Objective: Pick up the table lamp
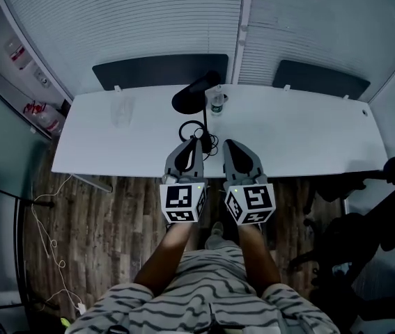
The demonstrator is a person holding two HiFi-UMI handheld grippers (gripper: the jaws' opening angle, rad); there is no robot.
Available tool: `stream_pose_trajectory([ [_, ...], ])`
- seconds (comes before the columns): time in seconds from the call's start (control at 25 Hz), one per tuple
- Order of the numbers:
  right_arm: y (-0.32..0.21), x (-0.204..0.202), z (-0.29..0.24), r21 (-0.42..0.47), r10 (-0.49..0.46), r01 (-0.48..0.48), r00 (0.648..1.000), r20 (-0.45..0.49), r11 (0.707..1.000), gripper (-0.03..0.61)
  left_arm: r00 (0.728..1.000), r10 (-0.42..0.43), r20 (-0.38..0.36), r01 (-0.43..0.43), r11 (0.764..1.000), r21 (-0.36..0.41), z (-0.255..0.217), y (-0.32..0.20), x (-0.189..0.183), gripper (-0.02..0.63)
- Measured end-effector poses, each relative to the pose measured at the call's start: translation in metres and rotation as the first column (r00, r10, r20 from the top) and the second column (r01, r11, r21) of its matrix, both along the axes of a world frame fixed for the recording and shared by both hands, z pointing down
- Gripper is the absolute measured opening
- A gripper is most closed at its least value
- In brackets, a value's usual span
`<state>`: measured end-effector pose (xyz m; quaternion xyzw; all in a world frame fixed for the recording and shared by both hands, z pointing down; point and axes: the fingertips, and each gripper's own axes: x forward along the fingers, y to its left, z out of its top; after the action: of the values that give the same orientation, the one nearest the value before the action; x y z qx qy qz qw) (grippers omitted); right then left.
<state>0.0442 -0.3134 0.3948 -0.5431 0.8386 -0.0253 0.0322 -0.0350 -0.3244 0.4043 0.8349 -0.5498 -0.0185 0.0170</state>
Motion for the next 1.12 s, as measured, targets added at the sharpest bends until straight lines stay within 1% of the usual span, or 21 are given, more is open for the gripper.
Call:
stream_pose_trajectory([
  [0.32,-0.047,0.001,-0.008,0.012,-0.037,0.037,0.999,0.001,0.999,0.012,1.0,-0.01,0.007,0.01,1.0,0.0,-0.001,-0.045,0.01,0.006],
  [0.48,-0.065,0.002,-0.008,0.016,-0.058,0.058,0.998,0.001,0.998,0.012,1.0,-0.014,-0.011,0.014,1.0,0.003,-0.003,-0.064,0.015,0.006],
  [0.72,-0.089,0.008,-0.004,0.004,-0.079,0.078,0.997,0.01,0.997,0.012,0.999,-0.039,-0.011,0.039,0.999,-0.027,0.008,-0.09,0.016,0.006],
  [0.84,-0.095,0.008,0.001,-0.006,-0.091,0.091,0.996,0.015,0.996,0.012,0.999,-0.055,0.001,0.055,0.998,-0.036,0.013,-0.097,0.016,0.006],
  [0.92,-0.102,0.008,0.006,-0.014,-0.092,0.093,0.996,0.016,0.996,0.012,0.998,-0.056,0.007,0.056,0.998,-0.035,0.015,-0.102,0.017,0.008],
  [1.12,-0.112,0.008,0.006,-0.023,-0.076,0.076,0.997,0.015,0.997,0.012,0.999,-0.039,-0.005,0.039,0.998,-0.056,0.026,-0.116,0.016,0.009],
])
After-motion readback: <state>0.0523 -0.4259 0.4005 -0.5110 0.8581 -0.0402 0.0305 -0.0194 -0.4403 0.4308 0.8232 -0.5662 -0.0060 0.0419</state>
